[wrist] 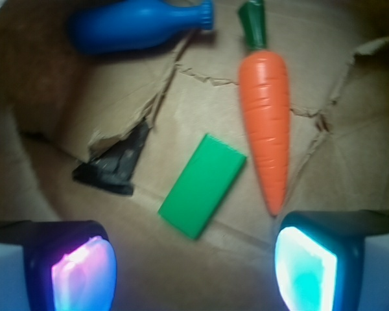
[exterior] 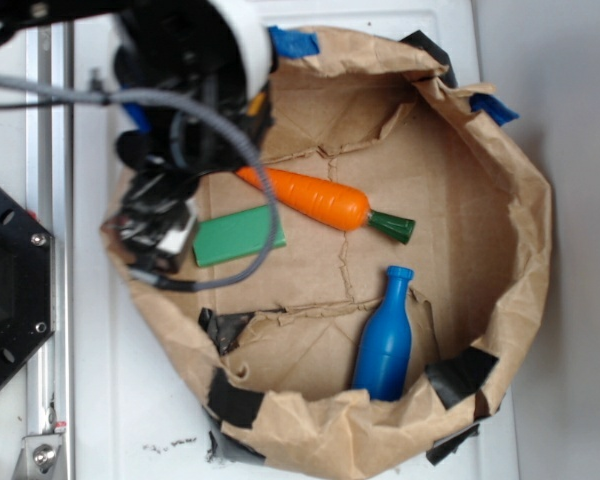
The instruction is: Grab the carrot.
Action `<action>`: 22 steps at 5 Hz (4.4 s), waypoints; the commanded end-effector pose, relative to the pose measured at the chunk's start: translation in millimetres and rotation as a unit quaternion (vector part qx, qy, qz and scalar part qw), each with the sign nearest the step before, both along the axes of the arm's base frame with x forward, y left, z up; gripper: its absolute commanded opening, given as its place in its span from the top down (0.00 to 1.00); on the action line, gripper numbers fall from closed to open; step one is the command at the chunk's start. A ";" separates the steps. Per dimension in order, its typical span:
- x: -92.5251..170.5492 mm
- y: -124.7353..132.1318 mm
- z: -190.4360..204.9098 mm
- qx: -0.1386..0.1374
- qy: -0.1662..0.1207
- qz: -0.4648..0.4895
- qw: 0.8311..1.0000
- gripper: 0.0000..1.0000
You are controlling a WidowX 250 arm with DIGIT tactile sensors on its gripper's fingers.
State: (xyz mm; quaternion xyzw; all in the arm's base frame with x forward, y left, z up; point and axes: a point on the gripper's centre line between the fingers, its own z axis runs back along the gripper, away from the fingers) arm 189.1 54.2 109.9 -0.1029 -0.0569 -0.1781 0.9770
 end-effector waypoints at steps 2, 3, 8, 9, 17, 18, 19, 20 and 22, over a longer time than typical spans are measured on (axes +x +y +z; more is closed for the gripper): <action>-0.2 -1.3 -18.4 0.030 -0.015 0.017 0.999 0.00; -0.2 -1.3 -18.4 0.030 -0.015 0.017 0.999 0.00; 26.9 -14.0 -17.4 0.067 -0.021 0.051 0.996 0.00; 34.8 -15.6 -22.5 0.065 -0.015 0.052 0.996 0.00; 92.4 15.1 -60.0 0.057 -0.044 0.022 0.997 0.00; 99.9 19.3 -71.9 0.054 -0.040 0.022 0.998 0.00; 102.6 21.4 -75.3 0.050 -0.043 0.022 0.998 0.00; 99.0 19.9 -77.4 0.044 -0.050 0.027 0.997 1.00; 88.5 19.1 -70.6 0.044 -0.057 0.030 0.997 1.00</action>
